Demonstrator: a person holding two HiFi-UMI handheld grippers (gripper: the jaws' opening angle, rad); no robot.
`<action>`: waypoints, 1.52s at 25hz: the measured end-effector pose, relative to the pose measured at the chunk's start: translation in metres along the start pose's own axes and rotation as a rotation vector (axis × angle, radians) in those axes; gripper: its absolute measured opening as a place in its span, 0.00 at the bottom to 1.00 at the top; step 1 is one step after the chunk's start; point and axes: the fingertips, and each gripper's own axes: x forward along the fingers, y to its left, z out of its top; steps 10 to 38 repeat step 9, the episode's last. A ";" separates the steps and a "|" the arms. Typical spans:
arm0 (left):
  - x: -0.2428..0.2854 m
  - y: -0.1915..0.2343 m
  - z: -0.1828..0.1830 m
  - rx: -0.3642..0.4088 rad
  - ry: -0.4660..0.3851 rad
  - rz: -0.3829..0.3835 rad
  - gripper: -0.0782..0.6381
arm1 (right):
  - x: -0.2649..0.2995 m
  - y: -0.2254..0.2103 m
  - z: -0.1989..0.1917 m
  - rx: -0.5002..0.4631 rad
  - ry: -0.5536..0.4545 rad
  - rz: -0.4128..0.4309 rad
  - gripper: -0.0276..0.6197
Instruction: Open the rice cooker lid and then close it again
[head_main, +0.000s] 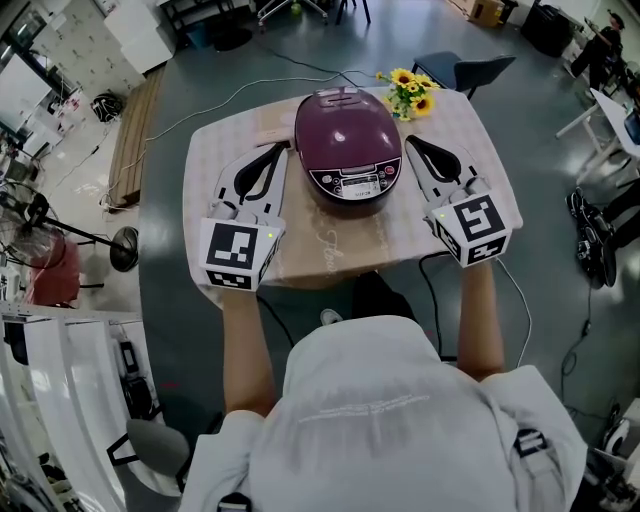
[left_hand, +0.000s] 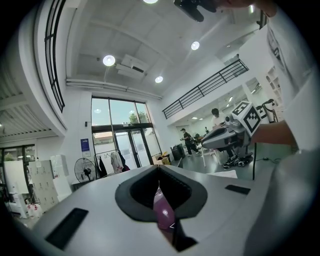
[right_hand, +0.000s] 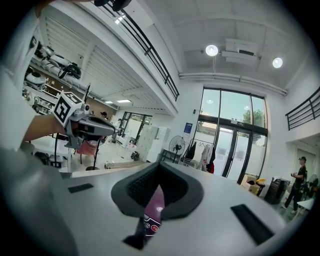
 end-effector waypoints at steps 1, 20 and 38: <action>0.000 0.000 -0.001 -0.001 0.002 -0.001 0.13 | 0.000 0.000 0.000 0.000 0.002 0.001 0.08; 0.000 0.001 -0.005 -0.010 0.009 -0.003 0.13 | 0.005 0.003 -0.006 0.005 0.010 0.013 0.08; 0.000 0.001 -0.005 -0.010 0.009 -0.003 0.13 | 0.005 0.003 -0.006 0.005 0.010 0.013 0.08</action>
